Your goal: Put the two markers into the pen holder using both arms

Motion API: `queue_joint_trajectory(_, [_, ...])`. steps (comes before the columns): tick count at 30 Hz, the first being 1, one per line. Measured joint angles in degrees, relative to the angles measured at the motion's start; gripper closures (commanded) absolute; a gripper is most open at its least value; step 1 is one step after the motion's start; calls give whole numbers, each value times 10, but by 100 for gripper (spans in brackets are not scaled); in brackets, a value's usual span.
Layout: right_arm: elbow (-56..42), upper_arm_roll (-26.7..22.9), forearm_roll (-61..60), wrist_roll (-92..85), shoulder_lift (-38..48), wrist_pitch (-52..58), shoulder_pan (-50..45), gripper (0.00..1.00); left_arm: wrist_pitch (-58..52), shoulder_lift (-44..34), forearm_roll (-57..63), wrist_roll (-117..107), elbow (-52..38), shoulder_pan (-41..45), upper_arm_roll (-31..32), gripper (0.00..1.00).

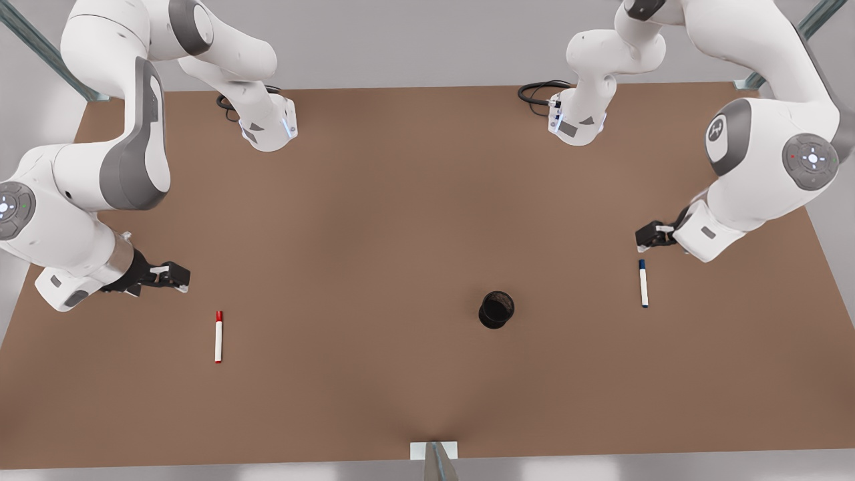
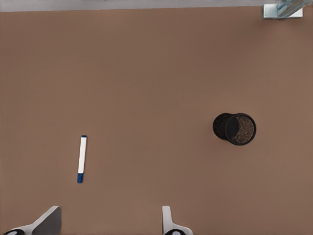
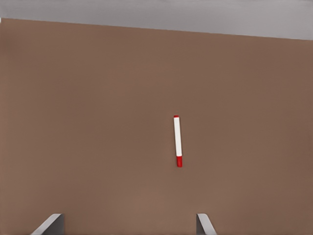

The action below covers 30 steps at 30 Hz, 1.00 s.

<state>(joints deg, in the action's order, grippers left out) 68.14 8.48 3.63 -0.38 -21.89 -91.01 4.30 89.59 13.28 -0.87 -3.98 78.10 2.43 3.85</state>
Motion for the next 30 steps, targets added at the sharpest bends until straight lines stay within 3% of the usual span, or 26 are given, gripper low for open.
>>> queue_joint_trajectory(2, [0,1,0,0,0,-2,0,0,18,4,0,0,17,0,-3,0])
queue_joint_trajectory(6, [0,2,1,1,0,-4,-1,0,131,25,-3,2,159,-22,-38,0])
queue_joint_trajectory(10, [0,3,1,1,0,-5,-1,0,243,72,-25,19,215,-47,-69,0])
queue_joint_trajectory(18, [1,-2,0,1,1,-6,1,0,397,158,-43,63,241,-58,-81,0])
queue_joint_trajectory(27, [3,-3,2,2,-2,-7,1,0,459,190,-31,96,305,-59,-94,0])
queue_joint_trajectory(30, [50,-2,10,4,-10,-35,4,0,475,200,-26,106,306,-61,-98,0])
